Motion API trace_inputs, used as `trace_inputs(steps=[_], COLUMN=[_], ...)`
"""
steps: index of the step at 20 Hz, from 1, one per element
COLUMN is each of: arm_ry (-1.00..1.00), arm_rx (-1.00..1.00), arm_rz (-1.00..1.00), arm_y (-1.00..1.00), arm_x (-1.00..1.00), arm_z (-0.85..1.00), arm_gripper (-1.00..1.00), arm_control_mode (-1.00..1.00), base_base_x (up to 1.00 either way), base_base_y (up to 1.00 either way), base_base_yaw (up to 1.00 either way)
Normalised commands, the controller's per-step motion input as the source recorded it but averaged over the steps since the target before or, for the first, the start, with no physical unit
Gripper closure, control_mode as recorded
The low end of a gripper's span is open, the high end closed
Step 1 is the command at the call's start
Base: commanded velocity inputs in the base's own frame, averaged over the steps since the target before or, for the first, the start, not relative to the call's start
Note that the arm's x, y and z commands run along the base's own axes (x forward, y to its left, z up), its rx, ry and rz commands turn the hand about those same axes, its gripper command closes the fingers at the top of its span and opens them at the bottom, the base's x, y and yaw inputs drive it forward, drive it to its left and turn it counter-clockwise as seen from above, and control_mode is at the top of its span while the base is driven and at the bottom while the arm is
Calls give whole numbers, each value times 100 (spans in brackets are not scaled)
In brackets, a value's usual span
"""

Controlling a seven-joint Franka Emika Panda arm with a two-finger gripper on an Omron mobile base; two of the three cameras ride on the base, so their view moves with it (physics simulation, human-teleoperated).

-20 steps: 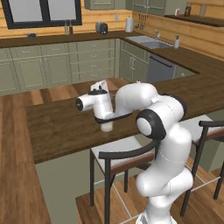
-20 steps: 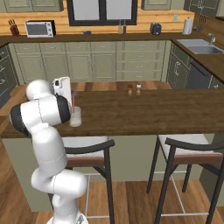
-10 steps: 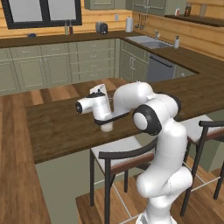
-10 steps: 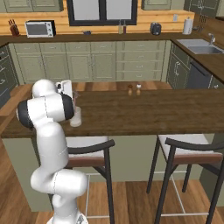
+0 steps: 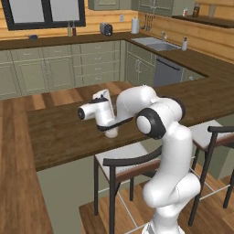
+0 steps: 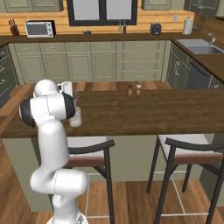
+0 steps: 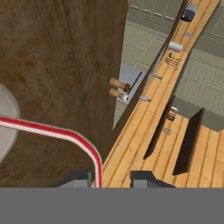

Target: Take a straw from the drawer in front and place it inside the glass cup on the dining counter.

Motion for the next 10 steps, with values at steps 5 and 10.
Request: trace_inputs(steps=[5, 10], arm_ry=[3, 9], arm_rx=[1, 7], arm_rz=[0, 0], arm_y=[0, 0], arm_x=[0, 0], arm_z=[0, 0], arm_gripper=[-100, -100], arm_control_mode=[-100, -100], base_base_x=[0, 0], base_base_y=[0, 0], base_base_yaw=[0, 0])
